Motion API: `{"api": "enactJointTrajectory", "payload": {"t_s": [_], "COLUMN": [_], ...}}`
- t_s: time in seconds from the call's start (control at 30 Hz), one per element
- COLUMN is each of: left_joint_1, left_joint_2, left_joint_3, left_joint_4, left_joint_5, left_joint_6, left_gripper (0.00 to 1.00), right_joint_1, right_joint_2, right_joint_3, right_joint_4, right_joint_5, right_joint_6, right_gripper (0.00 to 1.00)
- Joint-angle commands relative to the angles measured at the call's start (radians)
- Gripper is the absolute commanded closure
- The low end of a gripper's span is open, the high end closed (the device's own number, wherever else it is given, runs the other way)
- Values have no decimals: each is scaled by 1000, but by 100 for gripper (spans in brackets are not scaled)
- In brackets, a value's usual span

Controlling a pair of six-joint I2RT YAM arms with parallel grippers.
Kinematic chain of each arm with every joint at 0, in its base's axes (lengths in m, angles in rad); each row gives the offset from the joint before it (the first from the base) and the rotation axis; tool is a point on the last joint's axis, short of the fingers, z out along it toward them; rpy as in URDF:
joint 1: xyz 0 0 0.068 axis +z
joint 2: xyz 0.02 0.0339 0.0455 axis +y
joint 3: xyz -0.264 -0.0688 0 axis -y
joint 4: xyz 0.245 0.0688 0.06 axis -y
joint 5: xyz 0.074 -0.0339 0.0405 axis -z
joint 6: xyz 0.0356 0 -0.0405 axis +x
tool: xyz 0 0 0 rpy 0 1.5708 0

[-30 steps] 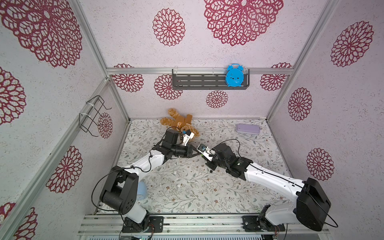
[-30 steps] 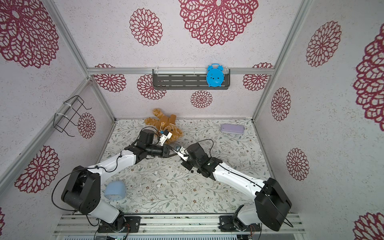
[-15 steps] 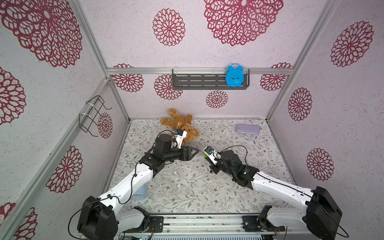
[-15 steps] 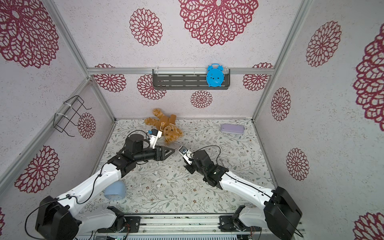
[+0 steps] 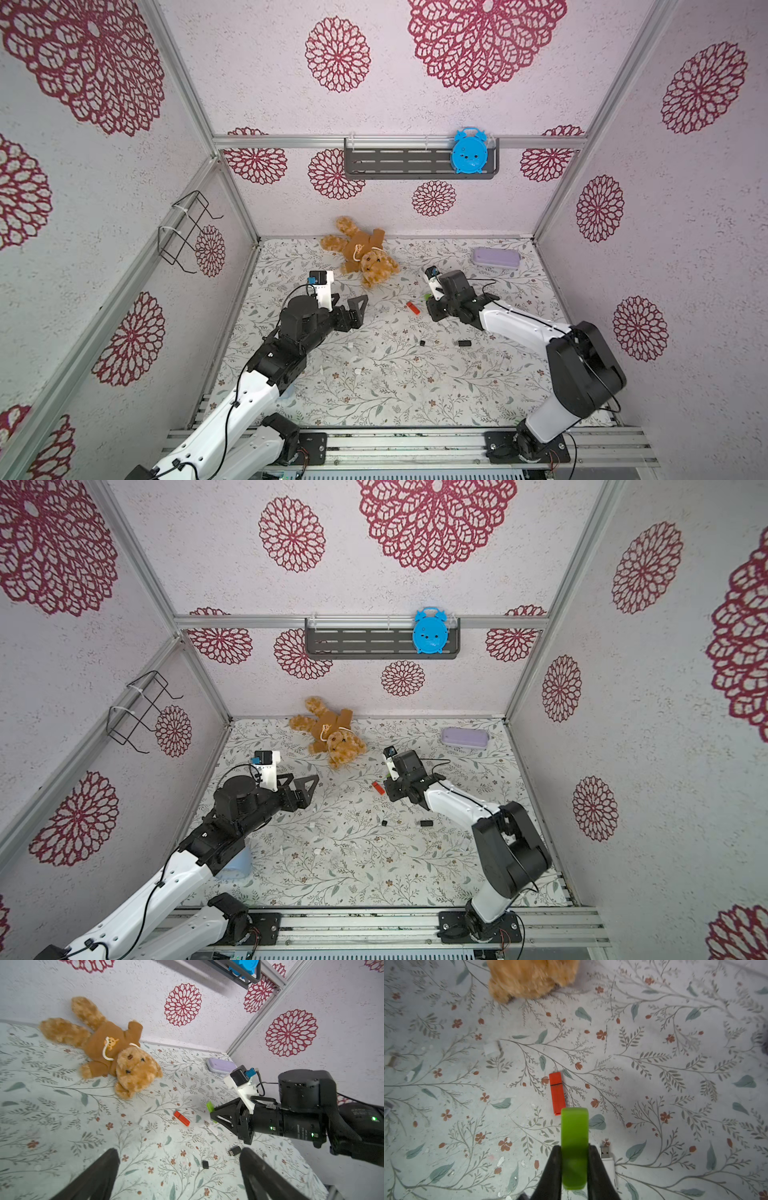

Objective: Close the usb drive cover
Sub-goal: Place the USB drive at the center of the board.

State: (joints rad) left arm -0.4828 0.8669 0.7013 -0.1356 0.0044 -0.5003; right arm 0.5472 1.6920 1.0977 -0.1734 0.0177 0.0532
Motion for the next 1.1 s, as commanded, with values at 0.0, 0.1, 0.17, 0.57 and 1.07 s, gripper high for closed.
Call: {"api": "enactJointTrajectory", "payload": {"t_s": [0.0,0.1,0.17,0.57,1.07], "left_joint_1": [10,11,13,33,41], "left_joint_2": [-24,-38,-45,-18,19], "left_joint_3": [-18,-26,-28,-33,-23], "left_joint_4": [-4,-8,-18,-9,1], "left_joint_5": [-98,-122,-136,-164,-135], "left_joint_6": [38,48,56,75,62], "left_gripper": [0,3,3,3,3], "right_joint_1": [-20,-24,-26,-39,-38], "right_joint_2": [102,176,193,332,227], "right_joint_3": [118,195,208,323,306], "right_joint_4": [-144,-182,-172,-267,-326], "right_joint_5": [-21,11,32,-2,-27], "right_joint_6": [19,17,20,16,-14], "right_gripper": [86,85,84,80,61]}}
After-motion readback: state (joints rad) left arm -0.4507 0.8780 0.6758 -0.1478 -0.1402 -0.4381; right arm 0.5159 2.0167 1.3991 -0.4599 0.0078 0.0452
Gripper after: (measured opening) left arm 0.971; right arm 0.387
